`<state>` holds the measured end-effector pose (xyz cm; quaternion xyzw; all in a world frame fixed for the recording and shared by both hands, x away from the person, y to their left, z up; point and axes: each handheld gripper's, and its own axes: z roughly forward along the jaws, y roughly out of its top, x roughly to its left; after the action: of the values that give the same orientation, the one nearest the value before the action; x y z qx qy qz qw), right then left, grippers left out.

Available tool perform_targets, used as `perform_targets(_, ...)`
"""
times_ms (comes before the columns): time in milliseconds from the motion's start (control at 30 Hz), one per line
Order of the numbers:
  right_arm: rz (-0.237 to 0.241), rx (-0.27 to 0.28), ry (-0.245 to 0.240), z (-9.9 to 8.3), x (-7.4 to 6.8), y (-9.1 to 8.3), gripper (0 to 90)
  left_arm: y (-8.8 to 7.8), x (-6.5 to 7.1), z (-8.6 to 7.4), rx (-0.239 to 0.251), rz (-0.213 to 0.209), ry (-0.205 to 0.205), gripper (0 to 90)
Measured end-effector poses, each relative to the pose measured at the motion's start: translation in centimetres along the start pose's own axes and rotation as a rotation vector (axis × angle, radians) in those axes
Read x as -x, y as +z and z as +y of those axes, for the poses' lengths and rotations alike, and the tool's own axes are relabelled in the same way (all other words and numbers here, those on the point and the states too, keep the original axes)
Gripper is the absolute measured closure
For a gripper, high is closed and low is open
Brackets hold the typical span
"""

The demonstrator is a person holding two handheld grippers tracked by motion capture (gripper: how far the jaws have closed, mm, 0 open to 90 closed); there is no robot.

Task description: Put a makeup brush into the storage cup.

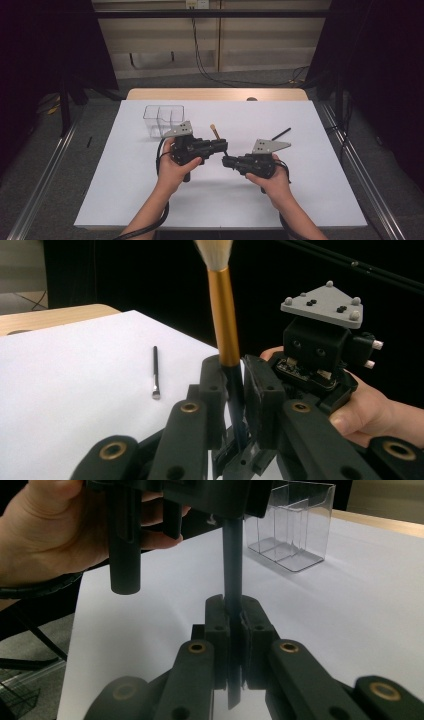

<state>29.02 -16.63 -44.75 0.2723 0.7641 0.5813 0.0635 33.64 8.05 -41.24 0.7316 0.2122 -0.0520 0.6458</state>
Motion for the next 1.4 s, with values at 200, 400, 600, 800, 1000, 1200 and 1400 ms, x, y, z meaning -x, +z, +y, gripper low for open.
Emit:
perform_targets(200, 0.0, 0.005, 0.006, 0.0, -0.1, 0.5, 84.9, 0.0, 0.0, -0.1, 0.022, 0.002, 0.005, 80.8)
perform_targets(400, 0.001, 0.006, 0.009, 0.1, -0.1, 0.8, 85.0, 0.1, 0.0, -0.2, 0.043, -0.001, 0.003, 81.5)
perform_targets(600, -0.001, 0.002, 0.012, 0.1, -0.2, 1.0, 85.0, 0.2, 0.0, -0.3, 0.044, 0.001, 0.002, 82.1)
perform_targets(800, -0.005, 0.002, 0.011, 0.0, -0.2, 1.2, 85.0, 0.3, 0.1, -0.4, 0.054, 0.007, 0.006, 82.3)
perform_targets(1000, 0.002, 0.007, 0.017, 0.1, -0.3, 1.5, 84.5, 0.4, 0.2, -0.4, 0.064, 0.011, 0.025, 82.5)
perform_targets(1200, 0.003, 0.014, 0.02, 0.0, -0.3, 1.5, 84.4, 0.3, 0.2, -0.4, 0.073, 0.018, 0.028, 82.5)
perform_targets(1400, 0.009, 0.024, 0.015, 0.1, -0.3, 1.5, 83.3, 0.3, 0.4, -0.2, 0.077, 0.014, 0.05, 82.6)
